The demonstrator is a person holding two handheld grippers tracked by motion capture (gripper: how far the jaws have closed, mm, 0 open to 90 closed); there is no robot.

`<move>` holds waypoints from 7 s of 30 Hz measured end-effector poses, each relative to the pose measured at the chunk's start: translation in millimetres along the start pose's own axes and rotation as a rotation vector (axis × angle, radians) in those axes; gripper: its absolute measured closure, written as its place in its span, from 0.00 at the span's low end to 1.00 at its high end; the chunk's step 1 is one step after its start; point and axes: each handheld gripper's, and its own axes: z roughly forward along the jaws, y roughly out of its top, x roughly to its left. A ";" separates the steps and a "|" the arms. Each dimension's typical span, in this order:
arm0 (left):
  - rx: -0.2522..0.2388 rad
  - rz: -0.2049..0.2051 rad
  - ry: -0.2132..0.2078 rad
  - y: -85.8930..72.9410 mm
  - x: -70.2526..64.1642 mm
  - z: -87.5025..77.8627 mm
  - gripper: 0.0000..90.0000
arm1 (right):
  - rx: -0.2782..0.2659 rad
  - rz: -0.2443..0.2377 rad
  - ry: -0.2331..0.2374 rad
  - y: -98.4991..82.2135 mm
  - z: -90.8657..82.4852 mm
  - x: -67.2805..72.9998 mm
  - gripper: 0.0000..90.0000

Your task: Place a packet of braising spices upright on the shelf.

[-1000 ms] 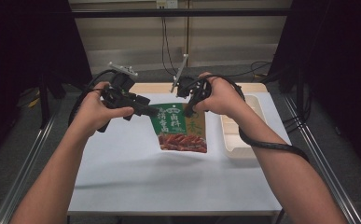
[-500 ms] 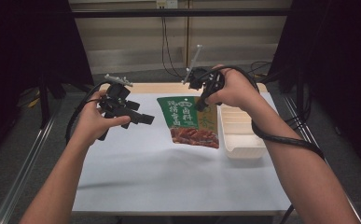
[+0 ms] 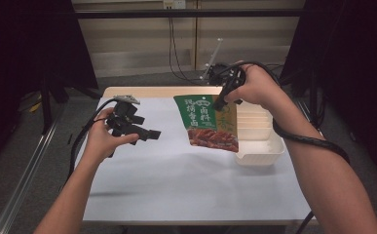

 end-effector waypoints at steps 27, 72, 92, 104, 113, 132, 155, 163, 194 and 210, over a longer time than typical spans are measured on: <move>0.025 -0.016 0.062 -32.6 11.2 17.6 0.06 | -0.026 0.033 -0.026 -22.7 -25.1 -17.1 1.00; 0.016 -0.003 0.083 -45.6 12.3 20.6 0.05 | -0.025 0.183 -0.111 -98.2 -60.5 -37.8 1.00; 0.007 0.003 0.085 -46.1 12.4 20.4 0.04 | -0.026 0.213 -0.118 -113.6 -57.0 -42.4 1.00; -0.005 -0.002 0.073 -46.5 13.1 21.5 0.04 | -0.025 0.221 -0.115 -99.3 -45.7 -48.0 1.00; -0.001 0.003 0.081 -48.2 12.5 18.9 0.04 | -0.013 0.217 -0.115 -102.5 -35.9 -48.5 1.00; -0.010 -0.006 0.079 -53.0 14.5 18.5 0.04 | -0.002 0.270 -0.093 -122.6 -22.9 -50.3 1.00; -0.004 -0.011 0.072 -56.3 16.1 20.2 0.04 | 0.018 0.294 -0.065 -135.8 -9.0 -51.8 1.00; 0.004 -0.007 0.070 -56.7 15.6 22.2 0.04 | 0.022 0.318 -0.061 -142.5 -8.2 -53.2 0.96; 0.003 -0.009 0.065 -56.9 16.2 14.0 0.04 | 0.002 0.400 -0.081 -109.3 -36.4 -45.7 0.24; 0.008 0.004 0.062 -57.5 15.7 15.1 0.04 | -0.008 0.306 -0.052 -78.7 -27.2 -29.5 0.16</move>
